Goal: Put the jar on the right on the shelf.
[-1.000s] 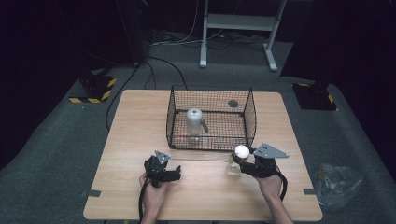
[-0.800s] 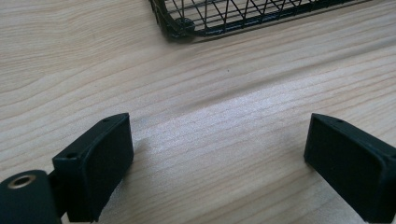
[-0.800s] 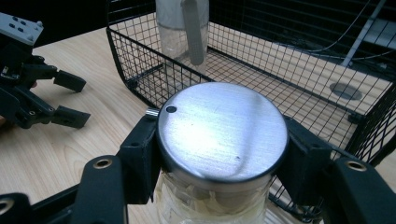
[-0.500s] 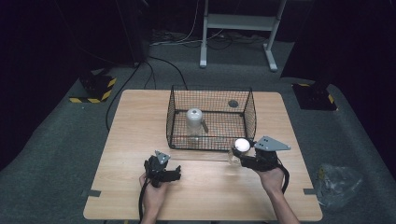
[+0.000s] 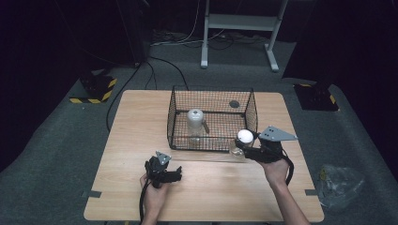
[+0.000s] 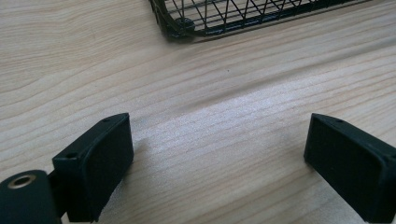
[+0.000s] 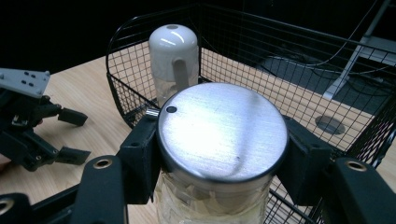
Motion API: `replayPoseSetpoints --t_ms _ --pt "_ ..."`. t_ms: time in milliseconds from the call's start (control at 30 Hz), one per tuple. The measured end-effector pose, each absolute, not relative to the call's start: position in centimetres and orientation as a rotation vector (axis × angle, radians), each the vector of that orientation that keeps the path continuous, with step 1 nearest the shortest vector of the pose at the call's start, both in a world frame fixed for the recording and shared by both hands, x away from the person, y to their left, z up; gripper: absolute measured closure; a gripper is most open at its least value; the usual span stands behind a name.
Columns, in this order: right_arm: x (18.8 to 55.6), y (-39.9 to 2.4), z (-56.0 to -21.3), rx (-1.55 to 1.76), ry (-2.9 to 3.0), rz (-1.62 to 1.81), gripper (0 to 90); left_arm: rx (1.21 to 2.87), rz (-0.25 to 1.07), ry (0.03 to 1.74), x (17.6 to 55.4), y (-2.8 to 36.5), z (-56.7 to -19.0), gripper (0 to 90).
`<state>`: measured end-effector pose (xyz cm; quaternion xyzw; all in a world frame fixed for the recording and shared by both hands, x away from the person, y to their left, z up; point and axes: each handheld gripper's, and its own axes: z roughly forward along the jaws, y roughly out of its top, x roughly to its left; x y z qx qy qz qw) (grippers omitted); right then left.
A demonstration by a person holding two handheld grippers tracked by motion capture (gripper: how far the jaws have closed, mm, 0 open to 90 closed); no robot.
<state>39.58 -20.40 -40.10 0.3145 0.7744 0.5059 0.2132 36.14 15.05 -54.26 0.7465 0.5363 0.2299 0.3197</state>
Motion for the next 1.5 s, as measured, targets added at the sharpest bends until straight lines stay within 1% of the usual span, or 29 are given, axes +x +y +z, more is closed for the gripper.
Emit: replayPoseSetpoints --t_ms 633,1000,1200,1500 --pt "42.2 -18.5 -37.2 0.852 2.142 1.358 39.4 1.963 0.604 1.41 36.1 15.1 -54.3 8.2" --pt "43.6 -17.5 -37.0 0.865 2.135 1.326 39.3 1.963 0.605 1.409 36.1 15.1 -54.3 8.2" --pt "44.5 -17.0 -37.0 0.88 2.133 1.311 37.8 1.963 0.604 1.41 36.1 15.1 -54.3 8.2" --pt "45.6 -16.2 -37.4 0.869 2.148 1.295 38.6 1.963 0.605 1.41 36.1 15.1 -54.3 8.2"
